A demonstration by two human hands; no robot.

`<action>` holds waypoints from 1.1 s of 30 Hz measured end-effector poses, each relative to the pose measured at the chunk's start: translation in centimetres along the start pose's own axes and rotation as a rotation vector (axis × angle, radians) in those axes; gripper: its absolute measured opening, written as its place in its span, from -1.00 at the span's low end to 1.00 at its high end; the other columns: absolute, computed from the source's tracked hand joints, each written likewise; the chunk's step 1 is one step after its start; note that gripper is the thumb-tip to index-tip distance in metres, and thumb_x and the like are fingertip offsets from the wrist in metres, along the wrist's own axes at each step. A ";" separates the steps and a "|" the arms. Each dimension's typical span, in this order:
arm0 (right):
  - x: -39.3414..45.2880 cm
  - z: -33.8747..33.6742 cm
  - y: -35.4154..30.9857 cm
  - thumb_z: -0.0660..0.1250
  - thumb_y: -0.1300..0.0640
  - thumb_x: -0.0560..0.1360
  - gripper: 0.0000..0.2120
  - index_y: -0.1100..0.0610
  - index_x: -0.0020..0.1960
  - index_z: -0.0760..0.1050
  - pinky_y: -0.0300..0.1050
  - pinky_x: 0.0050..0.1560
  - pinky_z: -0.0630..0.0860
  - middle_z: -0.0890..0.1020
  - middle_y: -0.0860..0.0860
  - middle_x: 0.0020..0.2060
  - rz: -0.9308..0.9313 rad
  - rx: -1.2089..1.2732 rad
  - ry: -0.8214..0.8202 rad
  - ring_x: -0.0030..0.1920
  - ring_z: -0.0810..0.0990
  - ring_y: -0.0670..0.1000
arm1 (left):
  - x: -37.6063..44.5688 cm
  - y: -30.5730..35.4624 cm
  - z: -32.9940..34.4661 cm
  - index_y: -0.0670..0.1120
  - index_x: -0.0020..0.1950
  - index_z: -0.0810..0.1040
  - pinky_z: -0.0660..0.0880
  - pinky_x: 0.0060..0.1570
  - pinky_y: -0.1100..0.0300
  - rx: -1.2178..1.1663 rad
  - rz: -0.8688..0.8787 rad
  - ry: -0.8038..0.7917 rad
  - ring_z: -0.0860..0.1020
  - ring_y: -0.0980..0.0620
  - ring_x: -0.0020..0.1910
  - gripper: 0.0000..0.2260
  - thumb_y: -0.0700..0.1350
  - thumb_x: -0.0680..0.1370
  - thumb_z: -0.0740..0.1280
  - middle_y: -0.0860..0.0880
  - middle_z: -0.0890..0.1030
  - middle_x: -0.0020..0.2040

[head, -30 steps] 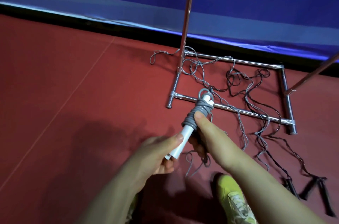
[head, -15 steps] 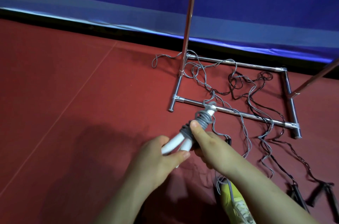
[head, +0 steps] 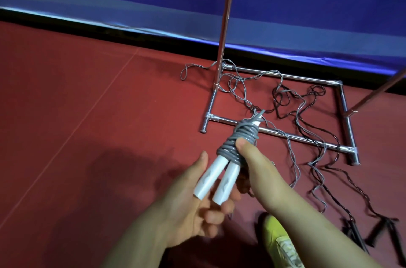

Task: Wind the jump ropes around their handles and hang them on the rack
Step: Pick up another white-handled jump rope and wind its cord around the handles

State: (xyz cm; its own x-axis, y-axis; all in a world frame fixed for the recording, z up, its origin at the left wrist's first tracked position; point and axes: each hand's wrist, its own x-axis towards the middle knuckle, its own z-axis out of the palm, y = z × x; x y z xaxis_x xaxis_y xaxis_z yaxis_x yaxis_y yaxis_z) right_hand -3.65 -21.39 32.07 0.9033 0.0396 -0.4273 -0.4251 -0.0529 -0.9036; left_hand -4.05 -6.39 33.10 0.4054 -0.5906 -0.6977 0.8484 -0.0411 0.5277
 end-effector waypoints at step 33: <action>0.3 0.7 -0.4 0.12 -0.27 0.53 -0.51 0.02 -0.44 0.27 -0.11 -0.29 0.25 0.29 -0.13 -0.60 0.065 -0.206 0.037 -0.48 0.23 -0.07 | 0.6 0.2 -0.1 -0.11 -0.12 0.56 0.42 -0.19 0.14 0.457 0.314 0.584 0.49 0.07 -0.34 -0.59 0.18 0.27 0.48 0.01 0.55 -0.30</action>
State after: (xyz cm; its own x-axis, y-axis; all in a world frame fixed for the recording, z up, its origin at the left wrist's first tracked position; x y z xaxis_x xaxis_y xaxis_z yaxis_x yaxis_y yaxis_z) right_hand -3.20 -20.61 32.28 0.8777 -0.0068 -0.4792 -0.4646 -0.2569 -0.8474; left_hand -3.57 -6.63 32.74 0.8216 -0.1180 -0.5577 0.4933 -0.3432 0.7993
